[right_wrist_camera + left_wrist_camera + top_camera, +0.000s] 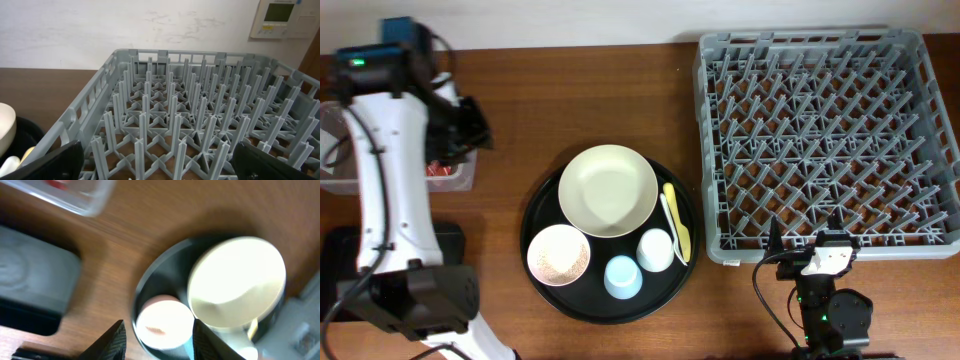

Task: Sort waste into correct bins and load items into the dishwasher rack
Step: 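Lower the left gripper to the pink rice bowl and grasp its rim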

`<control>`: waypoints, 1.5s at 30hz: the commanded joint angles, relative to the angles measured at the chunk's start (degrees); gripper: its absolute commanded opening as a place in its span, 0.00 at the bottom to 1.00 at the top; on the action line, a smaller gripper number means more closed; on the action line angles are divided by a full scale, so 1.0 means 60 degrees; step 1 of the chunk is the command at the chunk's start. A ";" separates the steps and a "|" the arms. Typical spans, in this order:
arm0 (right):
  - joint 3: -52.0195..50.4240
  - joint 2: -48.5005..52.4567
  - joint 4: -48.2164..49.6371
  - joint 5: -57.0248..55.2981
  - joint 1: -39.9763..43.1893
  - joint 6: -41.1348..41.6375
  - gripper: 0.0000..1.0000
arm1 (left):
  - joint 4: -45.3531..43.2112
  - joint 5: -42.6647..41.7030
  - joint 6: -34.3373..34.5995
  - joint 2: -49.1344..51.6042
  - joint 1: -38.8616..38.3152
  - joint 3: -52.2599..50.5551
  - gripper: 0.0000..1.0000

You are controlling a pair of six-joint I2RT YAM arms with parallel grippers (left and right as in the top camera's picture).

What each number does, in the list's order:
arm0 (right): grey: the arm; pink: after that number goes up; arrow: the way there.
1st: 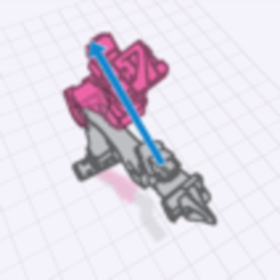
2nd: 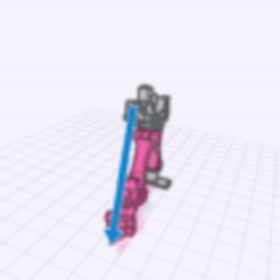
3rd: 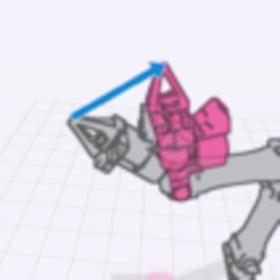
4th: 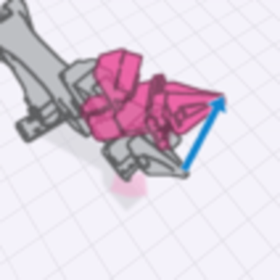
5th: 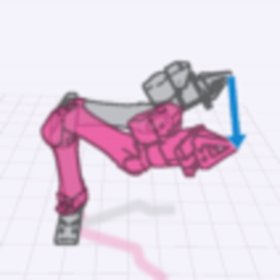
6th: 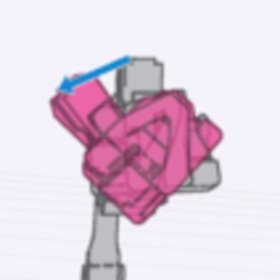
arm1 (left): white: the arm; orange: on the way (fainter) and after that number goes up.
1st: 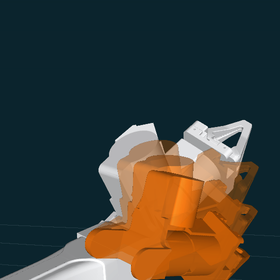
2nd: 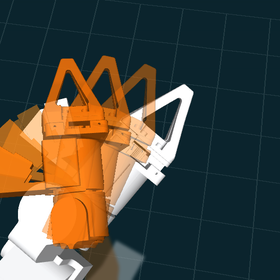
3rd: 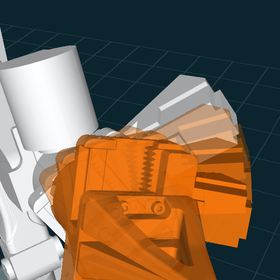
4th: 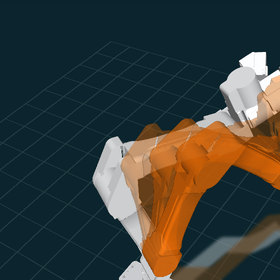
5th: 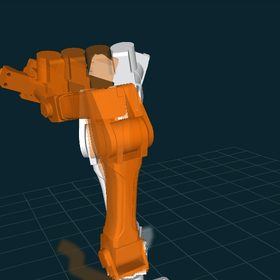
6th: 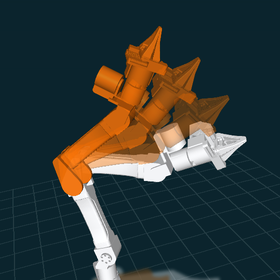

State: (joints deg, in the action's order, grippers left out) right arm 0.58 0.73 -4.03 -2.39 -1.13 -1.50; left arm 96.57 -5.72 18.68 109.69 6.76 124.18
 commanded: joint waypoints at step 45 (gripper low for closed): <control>-0.0044 -0.0055 -0.0055 -0.0157 -0.0062 0.0051 0.98 | -0.5220 0.2167 0.2382 -0.4167 -0.6557 -0.9850 0.79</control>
State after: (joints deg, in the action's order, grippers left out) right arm 0.58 0.73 -4.01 -2.39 -1.13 -1.50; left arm 65.78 7.29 32.84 85.06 -32.36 65.25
